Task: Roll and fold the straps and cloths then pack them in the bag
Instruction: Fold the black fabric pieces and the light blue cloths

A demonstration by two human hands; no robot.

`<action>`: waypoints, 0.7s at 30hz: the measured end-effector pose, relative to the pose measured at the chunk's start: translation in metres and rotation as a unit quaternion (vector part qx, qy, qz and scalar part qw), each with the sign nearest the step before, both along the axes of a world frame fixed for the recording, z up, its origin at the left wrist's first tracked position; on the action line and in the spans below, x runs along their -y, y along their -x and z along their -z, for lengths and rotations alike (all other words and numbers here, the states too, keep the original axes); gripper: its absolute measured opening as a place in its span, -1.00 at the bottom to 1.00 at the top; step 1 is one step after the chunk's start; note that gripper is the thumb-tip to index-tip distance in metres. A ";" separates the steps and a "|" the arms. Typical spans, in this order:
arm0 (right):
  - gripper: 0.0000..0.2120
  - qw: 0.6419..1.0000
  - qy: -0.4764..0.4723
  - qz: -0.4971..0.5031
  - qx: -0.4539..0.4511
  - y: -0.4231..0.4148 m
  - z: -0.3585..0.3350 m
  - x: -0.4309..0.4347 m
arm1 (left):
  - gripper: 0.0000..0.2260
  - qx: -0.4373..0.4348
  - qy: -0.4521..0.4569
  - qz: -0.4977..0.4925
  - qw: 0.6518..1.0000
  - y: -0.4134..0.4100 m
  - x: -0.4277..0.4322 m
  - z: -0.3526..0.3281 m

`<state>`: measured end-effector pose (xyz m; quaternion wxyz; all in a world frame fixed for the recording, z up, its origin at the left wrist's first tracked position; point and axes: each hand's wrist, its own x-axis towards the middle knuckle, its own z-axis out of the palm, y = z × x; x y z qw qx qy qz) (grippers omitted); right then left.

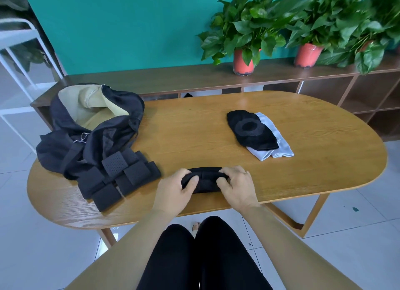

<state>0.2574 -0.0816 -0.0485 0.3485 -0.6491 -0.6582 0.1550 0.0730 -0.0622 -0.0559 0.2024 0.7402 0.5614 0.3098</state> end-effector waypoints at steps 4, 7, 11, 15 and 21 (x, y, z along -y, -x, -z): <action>-0.80 0.996 0.033 0.064 -0.052 0.003 0.003 -0.014 | -0.73 -0.045 0.010 -0.056 0.997 -0.005 -0.015 -0.003; -0.75 0.991 0.049 0.108 -0.065 0.007 0.010 -0.021 | -0.68 -0.080 0.028 -0.088 0.992 -0.011 -0.024 -0.006; -0.77 0.989 0.038 0.138 -0.037 0.012 0.017 -0.032 | -0.60 -0.123 0.043 -0.127 0.983 -0.016 -0.030 -0.006; -0.75 0.986 0.031 0.158 0.053 0.011 0.021 -0.035 | -0.60 -0.164 0.047 -0.150 0.974 -0.021 -0.035 -0.008; -0.75 0.979 0.037 0.179 0.092 0.011 0.021 -0.035 | -0.77 -0.221 0.015 -0.179 0.958 -0.026 -0.034 -0.001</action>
